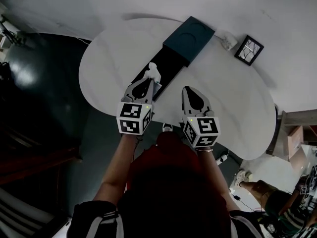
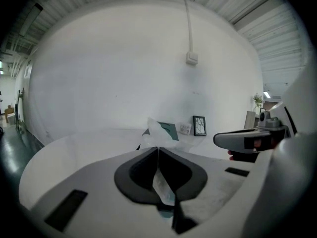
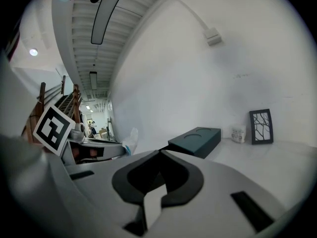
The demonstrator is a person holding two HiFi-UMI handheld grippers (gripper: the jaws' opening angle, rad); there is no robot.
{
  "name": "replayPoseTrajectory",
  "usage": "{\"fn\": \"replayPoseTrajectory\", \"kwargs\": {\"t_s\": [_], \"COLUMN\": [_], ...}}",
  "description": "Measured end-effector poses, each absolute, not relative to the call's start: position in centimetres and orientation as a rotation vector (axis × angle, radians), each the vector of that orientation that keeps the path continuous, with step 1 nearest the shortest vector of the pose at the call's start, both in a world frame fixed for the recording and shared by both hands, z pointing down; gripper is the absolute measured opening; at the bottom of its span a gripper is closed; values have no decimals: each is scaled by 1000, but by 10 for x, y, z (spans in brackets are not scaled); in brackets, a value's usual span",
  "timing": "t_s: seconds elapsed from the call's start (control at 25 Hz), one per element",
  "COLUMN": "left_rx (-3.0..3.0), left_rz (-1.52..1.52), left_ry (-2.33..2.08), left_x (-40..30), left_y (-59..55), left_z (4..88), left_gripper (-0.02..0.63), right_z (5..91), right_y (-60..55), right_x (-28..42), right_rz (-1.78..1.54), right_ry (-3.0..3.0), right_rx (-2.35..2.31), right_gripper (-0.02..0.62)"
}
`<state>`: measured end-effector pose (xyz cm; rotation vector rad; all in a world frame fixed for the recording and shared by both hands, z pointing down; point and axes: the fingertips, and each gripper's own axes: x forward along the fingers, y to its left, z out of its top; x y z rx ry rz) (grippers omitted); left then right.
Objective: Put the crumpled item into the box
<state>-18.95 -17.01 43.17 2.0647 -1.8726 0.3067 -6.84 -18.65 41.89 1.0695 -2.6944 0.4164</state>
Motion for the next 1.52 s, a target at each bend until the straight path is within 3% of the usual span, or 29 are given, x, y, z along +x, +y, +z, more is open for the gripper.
{"fn": "replayPoseTrajectory", "kwargs": {"t_s": [1.52], "left_rx": [2030], "left_rz": [652], "left_ry": [-1585], "left_x": [-170], "left_y": [-282], "left_z": [518], "left_gripper": [31], "right_z": [466], "right_y": [-272], "right_x": [-65], "right_rz": [560], "right_ry": [-2540], "right_rx": [1134], "right_gripper": [15]}}
